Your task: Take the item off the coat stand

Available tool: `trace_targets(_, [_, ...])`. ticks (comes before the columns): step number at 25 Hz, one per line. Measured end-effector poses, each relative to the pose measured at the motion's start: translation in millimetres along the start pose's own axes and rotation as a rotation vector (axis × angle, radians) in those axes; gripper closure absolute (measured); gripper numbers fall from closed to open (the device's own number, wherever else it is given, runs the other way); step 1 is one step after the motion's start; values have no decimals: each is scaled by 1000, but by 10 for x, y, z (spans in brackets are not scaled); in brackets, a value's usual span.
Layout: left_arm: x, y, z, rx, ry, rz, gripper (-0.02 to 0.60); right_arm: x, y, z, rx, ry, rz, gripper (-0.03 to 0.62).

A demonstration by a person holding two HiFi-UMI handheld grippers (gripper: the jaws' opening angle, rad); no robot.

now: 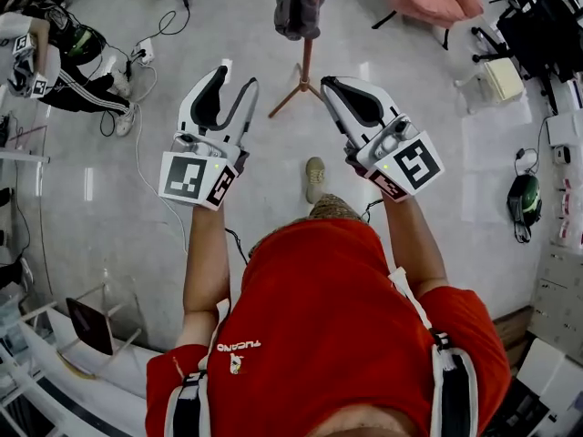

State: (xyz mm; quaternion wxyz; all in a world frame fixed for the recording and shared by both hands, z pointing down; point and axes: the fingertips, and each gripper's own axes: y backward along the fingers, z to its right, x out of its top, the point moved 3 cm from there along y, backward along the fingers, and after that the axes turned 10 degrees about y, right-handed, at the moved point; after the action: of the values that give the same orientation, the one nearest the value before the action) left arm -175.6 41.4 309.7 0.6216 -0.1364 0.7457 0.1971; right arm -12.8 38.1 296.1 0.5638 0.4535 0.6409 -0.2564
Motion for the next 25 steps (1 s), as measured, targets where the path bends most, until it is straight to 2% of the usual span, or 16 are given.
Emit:
trace_targets(6, [-166,-746,-386,22,-3,-37,359,-259,-302,708,5,22,-3,569])
trace_targets(15, [-527,-1828,-789,52,-14,-99,347,-691,-592,1631,39,76,-27,569])
trace_targets(21, [-796,-2413,-1061,63,-20,-153,342,-1086,-734,2062,70,39,-138,569])
trace_targets(25, [-962,-2721,-1241,58,-23,-201,341,-1107,-921,2308,59,47,-60,569])
